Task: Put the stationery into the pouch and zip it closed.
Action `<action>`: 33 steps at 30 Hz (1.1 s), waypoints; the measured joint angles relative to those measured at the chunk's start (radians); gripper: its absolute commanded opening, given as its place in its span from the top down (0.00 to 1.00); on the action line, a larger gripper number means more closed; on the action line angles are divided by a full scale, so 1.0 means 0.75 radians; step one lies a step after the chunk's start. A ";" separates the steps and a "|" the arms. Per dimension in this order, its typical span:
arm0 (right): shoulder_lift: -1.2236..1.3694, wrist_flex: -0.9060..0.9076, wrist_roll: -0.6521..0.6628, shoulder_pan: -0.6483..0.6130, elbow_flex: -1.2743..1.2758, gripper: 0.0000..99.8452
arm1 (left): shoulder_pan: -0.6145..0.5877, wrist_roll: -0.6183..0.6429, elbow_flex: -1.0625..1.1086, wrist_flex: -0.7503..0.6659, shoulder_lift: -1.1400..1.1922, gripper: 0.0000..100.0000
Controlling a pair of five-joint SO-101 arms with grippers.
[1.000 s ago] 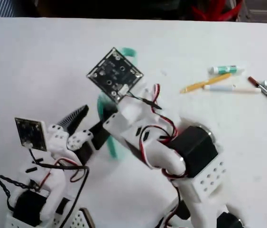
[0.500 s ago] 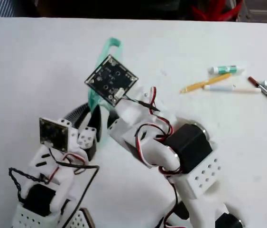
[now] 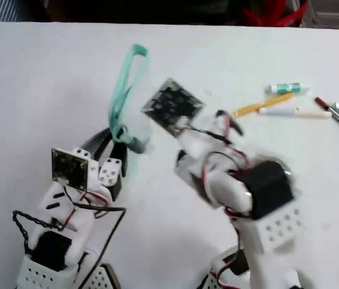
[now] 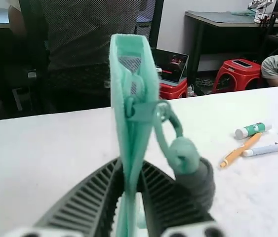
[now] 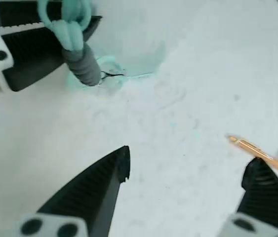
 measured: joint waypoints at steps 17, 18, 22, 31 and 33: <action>0.849 -0.462 0.225 1.201 -0.227 0.77 | 0.002 0.000 0.004 -0.025 0.000 0.97; 0.953 -0.468 0.225 1.236 -0.299 0.77 | 0.002 0.000 0.018 -0.027 0.000 0.97; 1.356 -0.471 0.313 1.350 -0.640 0.77 | 0.002 0.000 0.065 -0.092 -0.008 0.97; 2.220 -0.479 0.387 1.479 -1.487 0.77 | 0.002 0.000 0.082 -0.121 -0.012 0.97; 2.392 -0.479 0.387 1.495 -1.680 0.77 | 0.002 0.000 0.082 -0.121 -0.012 0.97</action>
